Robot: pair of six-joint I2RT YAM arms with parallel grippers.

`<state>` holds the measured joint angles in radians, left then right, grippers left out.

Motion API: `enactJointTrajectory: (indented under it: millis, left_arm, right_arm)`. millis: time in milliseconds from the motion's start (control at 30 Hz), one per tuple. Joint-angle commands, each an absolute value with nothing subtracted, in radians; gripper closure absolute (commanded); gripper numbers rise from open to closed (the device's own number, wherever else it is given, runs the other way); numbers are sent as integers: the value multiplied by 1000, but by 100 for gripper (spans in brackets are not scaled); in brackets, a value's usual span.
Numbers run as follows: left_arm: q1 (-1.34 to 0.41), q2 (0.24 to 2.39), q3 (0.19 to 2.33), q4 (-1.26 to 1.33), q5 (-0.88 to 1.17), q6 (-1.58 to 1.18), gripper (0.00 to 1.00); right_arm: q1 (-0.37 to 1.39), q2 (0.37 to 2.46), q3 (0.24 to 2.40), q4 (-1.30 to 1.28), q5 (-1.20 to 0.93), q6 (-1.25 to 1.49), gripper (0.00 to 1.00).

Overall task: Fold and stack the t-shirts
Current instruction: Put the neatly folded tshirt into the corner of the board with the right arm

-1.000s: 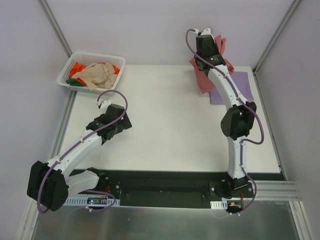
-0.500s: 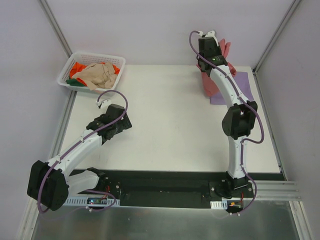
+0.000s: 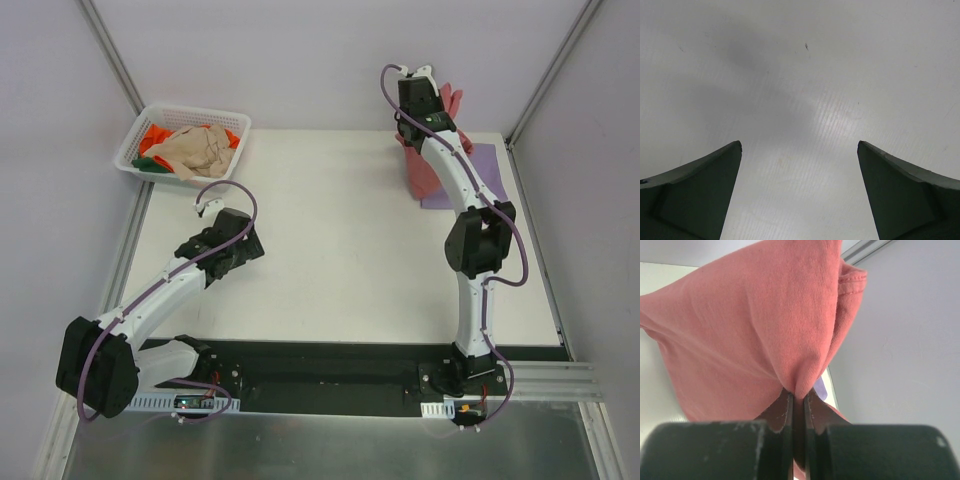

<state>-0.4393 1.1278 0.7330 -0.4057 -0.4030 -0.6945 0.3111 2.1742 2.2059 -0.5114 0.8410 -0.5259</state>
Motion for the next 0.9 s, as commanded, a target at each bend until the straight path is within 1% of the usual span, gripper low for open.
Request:
enactJointTrajectory:
  millis: [0,267,533,733,867]
  left_arm:
    - [-443,1126,764,-413,-414,-678,1]
    - [-443,1144,773,-413,-414,-677,1]
    - [-443,1166,784,-413,-416,-675,1]
    - [-443,1177,790,-416,-416,-673,1]
    - [-443,1186,799,-422,-416,-675,1]
  right_arm:
    - [292,2148,2217,-495,891,-514,100]
    - [238,2161,2194,-512,882,-494,100]
    - [175,2204,2181,-517,792,-463,100]
    - [130,2246,2166,-424,730,-498,100]
    - [106,2276,2167,-377,729,-531,100]
